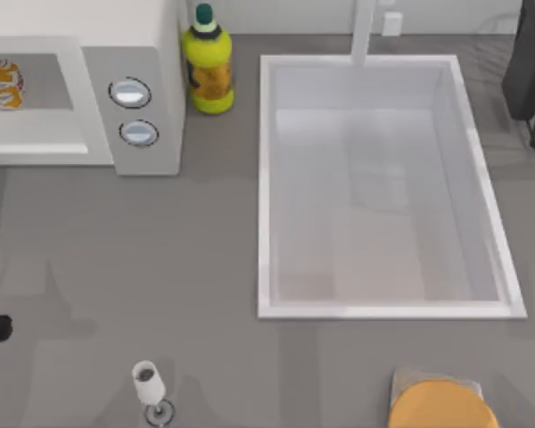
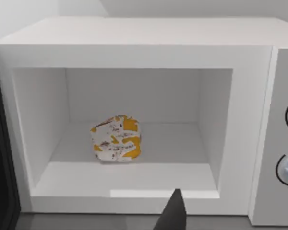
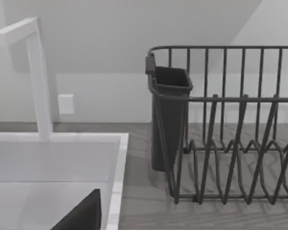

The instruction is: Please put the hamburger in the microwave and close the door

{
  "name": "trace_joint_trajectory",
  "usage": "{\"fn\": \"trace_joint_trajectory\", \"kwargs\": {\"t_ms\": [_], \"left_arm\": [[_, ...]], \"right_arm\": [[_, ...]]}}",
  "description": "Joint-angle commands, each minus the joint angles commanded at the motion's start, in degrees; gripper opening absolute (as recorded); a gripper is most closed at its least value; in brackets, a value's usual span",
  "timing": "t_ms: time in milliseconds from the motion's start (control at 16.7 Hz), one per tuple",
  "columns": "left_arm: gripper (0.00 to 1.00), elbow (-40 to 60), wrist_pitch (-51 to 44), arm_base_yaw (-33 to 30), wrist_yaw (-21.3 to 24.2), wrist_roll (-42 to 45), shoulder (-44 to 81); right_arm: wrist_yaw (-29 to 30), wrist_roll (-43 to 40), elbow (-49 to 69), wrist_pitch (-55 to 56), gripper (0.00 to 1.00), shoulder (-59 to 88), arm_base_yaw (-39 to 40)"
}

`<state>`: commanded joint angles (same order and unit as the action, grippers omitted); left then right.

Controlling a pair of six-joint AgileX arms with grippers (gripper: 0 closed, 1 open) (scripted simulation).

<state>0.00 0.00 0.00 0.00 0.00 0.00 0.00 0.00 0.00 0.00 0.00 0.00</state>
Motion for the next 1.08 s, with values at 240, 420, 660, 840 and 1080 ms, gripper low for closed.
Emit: {"fn": "trace_joint_trajectory", "kwargs": {"t_ms": [240,420,660,840,1080], "left_arm": [[0.02,0.0,0.0,0.0,0.0,0.0,0.0],[0.0,0.0,0.0,0.0,0.0,0.0,0.0],[0.0,0.0,0.0,0.0,0.0,0.0,0.0],[0.0,0.02,0.18,0.11,0.12,0.01,0.2],[0.0,0.1,6.72,2.47,2.5,0.21,6.55]], "right_arm": [[0.0,0.0,0.0,0.0,1.0,0.0,0.0],[0.0,0.0,0.0,0.0,1.0,0.0,0.0],[0.0,0.0,0.0,0.0,1.0,0.0,0.0],[0.0,0.0,0.0,0.0,1.0,0.0,0.0],[0.0,0.0,0.0,0.0,1.0,0.0,0.0]]}}
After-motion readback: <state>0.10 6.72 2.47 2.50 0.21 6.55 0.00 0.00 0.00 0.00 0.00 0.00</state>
